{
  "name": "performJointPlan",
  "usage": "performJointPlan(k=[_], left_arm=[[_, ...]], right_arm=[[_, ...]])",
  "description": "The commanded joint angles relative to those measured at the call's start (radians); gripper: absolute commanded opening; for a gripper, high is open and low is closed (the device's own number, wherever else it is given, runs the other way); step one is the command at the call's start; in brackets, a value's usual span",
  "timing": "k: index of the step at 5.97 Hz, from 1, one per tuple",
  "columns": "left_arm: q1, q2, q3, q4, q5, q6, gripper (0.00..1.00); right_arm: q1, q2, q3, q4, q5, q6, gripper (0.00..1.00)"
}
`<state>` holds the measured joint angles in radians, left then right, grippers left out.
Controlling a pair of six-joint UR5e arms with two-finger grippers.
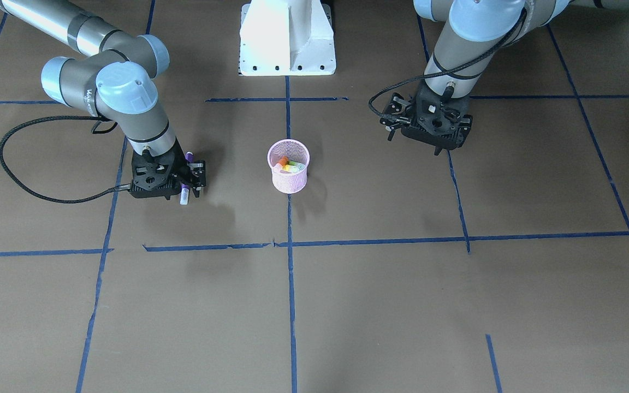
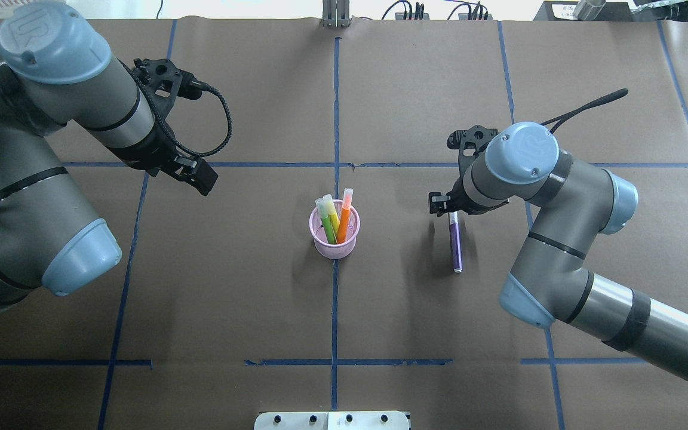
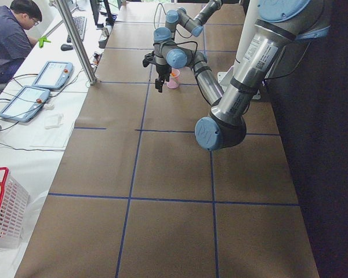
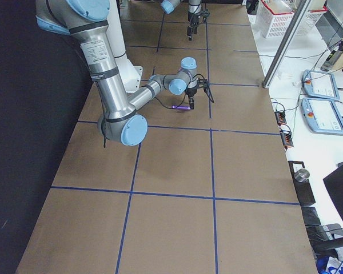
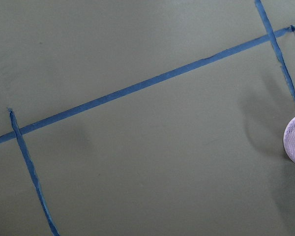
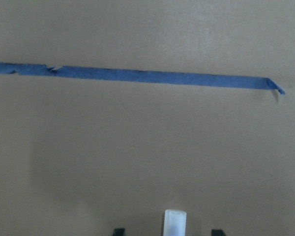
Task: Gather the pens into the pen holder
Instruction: 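Lower the right gripper onto the purple marker and grasp it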
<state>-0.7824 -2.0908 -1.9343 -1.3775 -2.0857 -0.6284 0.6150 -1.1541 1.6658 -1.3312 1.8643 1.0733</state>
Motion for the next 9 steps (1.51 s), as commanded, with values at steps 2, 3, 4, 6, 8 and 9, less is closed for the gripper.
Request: performJointPlan(k=[2,3,4,6,8,9], left_arm=[[0.000,0.000,0.000,0.000,0.001,-0.001,1.00],[0.000,-0.002,0.000,0.000,0.001,-0.001,1.00],[0.000,-0.002,0.000,-0.002,0.001,-0.001,1.00],[0.000,-0.002,0.000,0.000,0.001,-0.001,1.00],[0.000,-0.002,0.000,-0.002,0.001,-0.001,1.00],[0.000,-0.002,0.000,0.000,0.001,-0.001,1.00]], right_arm=[[-0.031,-0.007,0.000,-0.003,-0.020,-0.001,0.51],[-0.034,-0.018,-0.001,-0.003,-0.020,-0.001,0.49],[-0.034,-0.019,-0.001,-0.003,-0.020,-0.001,0.43],[-0.034,-0.026,0.008,-0.003,-0.020,-0.001,0.05],[-0.035,-0.016,0.014,-0.003,-0.014,-0.001,0.00],[-0.029,-0.013,0.055,-0.003,-0.022,0.000,0.00]])
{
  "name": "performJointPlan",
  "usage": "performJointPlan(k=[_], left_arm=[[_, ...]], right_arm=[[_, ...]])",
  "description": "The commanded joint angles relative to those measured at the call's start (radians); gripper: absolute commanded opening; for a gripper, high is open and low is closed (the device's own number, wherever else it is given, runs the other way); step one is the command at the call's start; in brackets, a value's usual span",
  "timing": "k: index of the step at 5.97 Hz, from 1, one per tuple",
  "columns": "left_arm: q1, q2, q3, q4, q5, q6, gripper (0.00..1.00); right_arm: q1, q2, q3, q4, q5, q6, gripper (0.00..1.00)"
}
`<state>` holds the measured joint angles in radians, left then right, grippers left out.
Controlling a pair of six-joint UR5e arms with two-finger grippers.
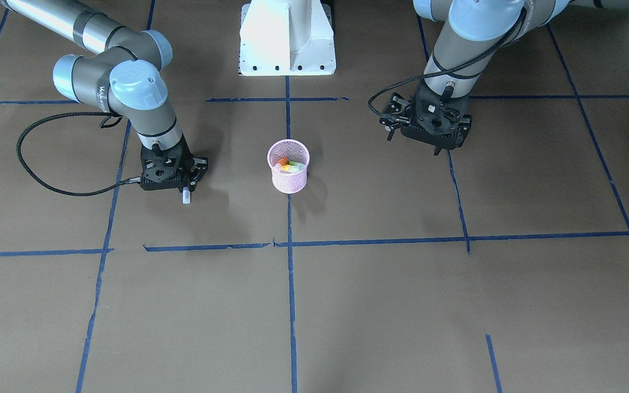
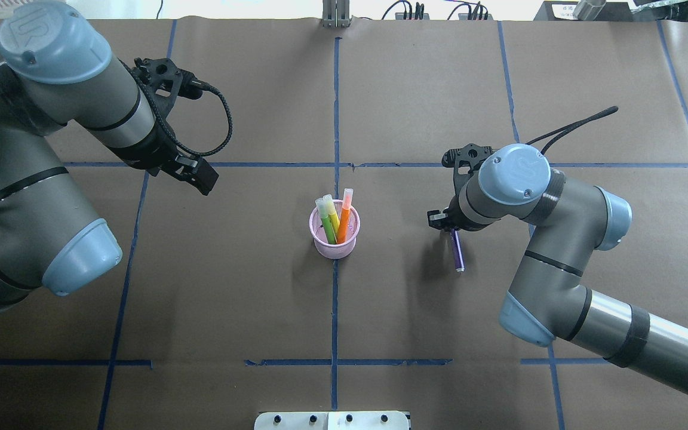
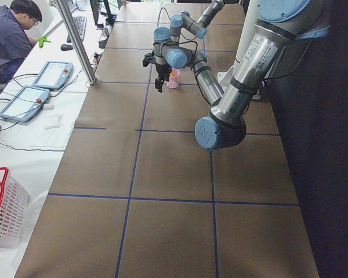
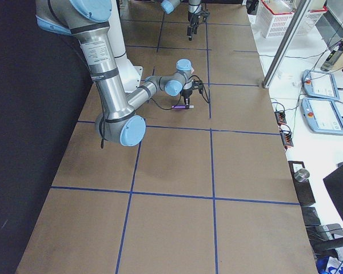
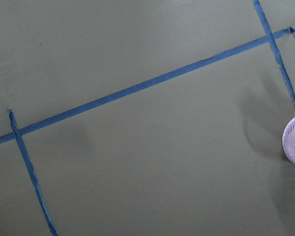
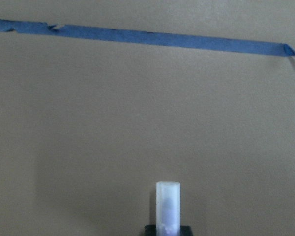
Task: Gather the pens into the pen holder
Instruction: 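Lower the right gripper onto the purple marker and grasp it, then lift the purple marker upright and carry it over the cup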
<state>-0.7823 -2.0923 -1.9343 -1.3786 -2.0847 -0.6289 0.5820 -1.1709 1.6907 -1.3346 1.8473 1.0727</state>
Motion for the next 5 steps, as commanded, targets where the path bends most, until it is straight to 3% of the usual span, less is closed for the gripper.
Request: performJointPlan(k=[1,2,3,5], left_arm=[[0.000,0.000,0.000,0.001,0.002,-0.002,1.00],[0.001,0.000,0.000,0.000,0.002,-0.009,1.00],[0.008,-0.002,0.002,-0.005,0.002,-0.034,1.00],[0.009,0.003,0.023,-0.059,0.002,-0.043,1.00]], right_arm=[[0.019,-0.001,0.117,0.009,-0.095,0.003,0.00],[0.012,0.011,0.192,0.012,-0.285,0.018,0.00],[-0.037,0.051,0.229,0.009,-0.441,0.168,0.00],[-0.111,0.115,0.234,-0.002,-0.599,0.453,0.00]])
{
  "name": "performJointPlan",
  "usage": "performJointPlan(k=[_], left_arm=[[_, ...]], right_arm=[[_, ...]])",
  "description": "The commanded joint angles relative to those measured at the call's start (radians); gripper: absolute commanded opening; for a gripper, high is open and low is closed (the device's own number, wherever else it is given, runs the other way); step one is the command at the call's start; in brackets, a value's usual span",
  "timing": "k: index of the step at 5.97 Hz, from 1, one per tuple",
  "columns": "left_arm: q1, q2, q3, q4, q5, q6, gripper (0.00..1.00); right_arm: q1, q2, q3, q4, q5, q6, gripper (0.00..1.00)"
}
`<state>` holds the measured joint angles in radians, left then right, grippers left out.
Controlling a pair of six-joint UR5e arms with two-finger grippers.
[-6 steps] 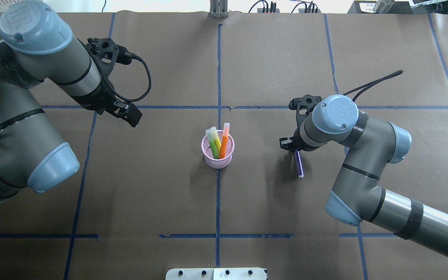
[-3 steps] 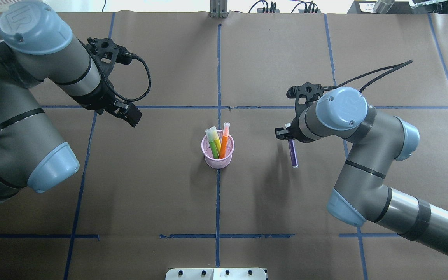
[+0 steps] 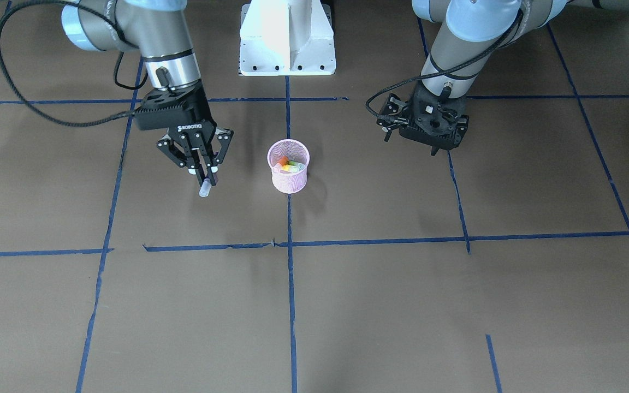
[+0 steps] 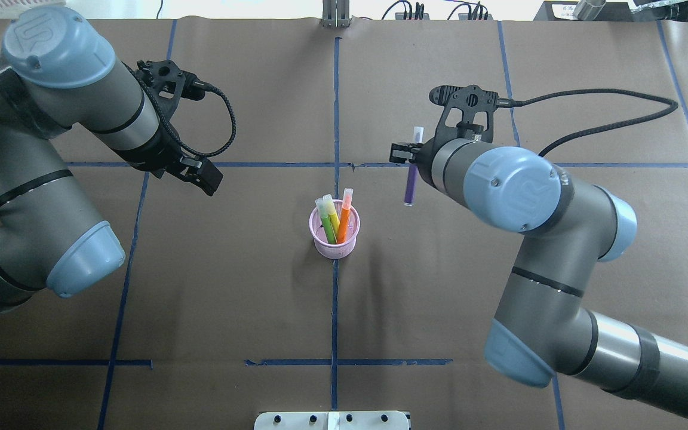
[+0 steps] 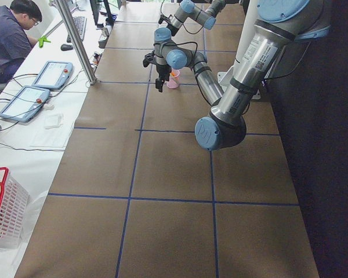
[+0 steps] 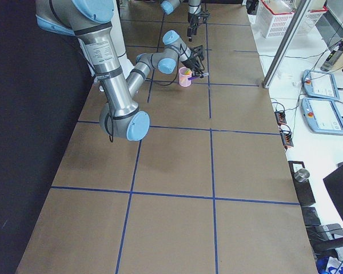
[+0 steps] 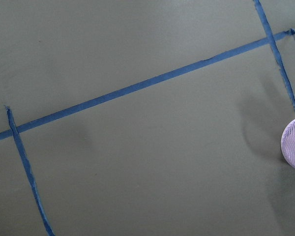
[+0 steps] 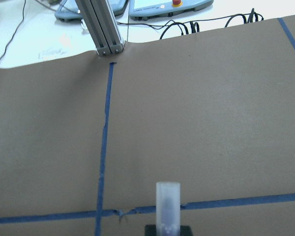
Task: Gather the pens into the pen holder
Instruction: 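Lift the purple marker upright and carry it over the cup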
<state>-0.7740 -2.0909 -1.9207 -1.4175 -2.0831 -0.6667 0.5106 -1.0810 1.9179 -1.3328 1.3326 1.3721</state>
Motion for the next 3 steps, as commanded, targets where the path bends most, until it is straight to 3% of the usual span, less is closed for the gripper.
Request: performJointPlan(k=[1,3], left_arm=[[0.002,0.000,0.018,-0.021,0.000,-0.005,1.00],[0.004,0.000,0.020,-0.023,0.000,-0.005,1.00]], right_arm=[[-0.116,0.026,0.006,-0.009,-0.216,0.213,0.00],[-0.226,0.079,-0.019,-0.086,-0.422,0.330,0.00]])
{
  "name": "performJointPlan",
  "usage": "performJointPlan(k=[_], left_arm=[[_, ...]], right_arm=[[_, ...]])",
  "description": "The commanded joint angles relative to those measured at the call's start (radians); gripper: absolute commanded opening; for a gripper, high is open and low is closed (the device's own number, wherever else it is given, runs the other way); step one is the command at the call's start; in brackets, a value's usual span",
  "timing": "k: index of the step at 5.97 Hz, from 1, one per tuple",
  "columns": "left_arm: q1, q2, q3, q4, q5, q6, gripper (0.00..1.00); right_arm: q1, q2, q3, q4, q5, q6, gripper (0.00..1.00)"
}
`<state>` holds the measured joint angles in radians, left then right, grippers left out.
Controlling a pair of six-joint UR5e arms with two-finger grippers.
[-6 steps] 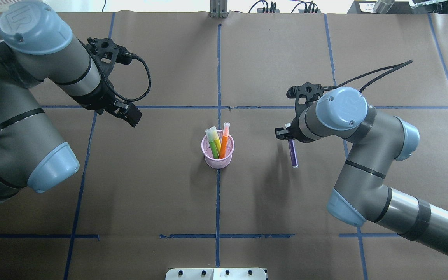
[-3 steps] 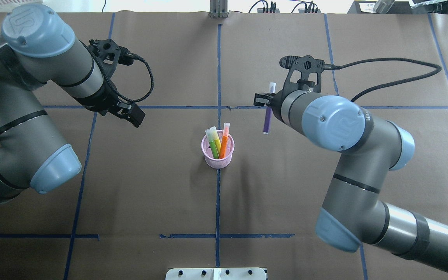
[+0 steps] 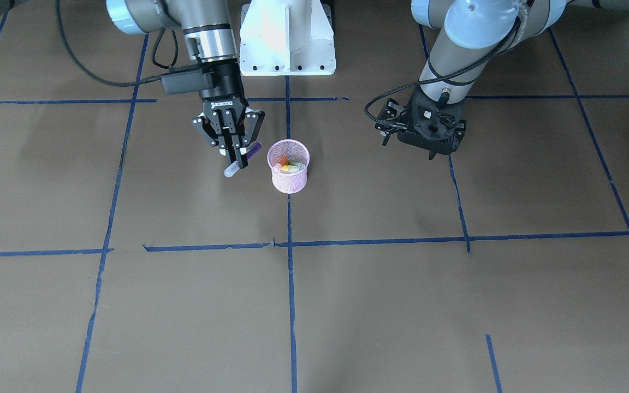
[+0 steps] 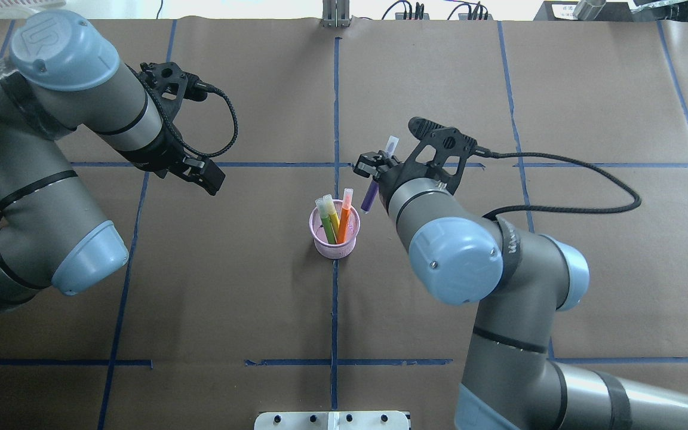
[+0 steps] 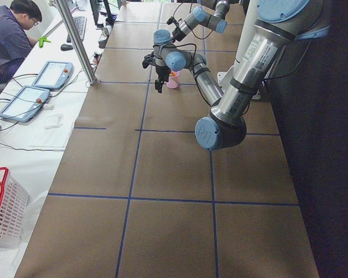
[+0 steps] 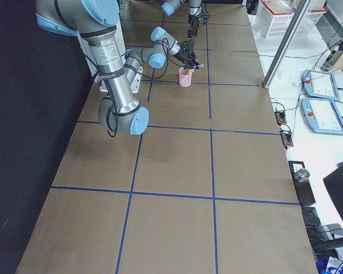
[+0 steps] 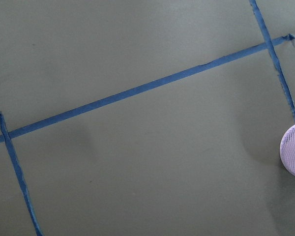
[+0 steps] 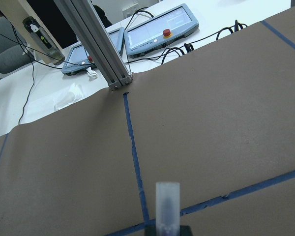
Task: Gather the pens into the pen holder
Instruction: 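Lift the purple marker upright and carry it over the cup, then lower the purple marker into the cup and open the right gripper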
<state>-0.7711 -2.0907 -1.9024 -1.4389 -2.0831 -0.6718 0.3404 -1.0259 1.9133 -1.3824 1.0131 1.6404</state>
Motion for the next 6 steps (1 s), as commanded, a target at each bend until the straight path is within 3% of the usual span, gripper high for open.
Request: performJointPlan(k=[1,5,6], left_arm=[[0.001,0.000,0.002,-0.002,0.000,0.000,1.00],[0.001,0.000,0.006,-0.009,0.000,0.000,1.00],[0.001,0.000,0.008,-0.011,0.000,0.000,1.00]], right_arm=[[-0.105,0.039,-0.061,-0.044,-0.208,0.085,0.00],[-0.153,0.043,-0.146,-0.043,-0.338,0.093,0.00],[-0.153,0.058,-0.146,-0.044,-0.340,0.094,0.16]])
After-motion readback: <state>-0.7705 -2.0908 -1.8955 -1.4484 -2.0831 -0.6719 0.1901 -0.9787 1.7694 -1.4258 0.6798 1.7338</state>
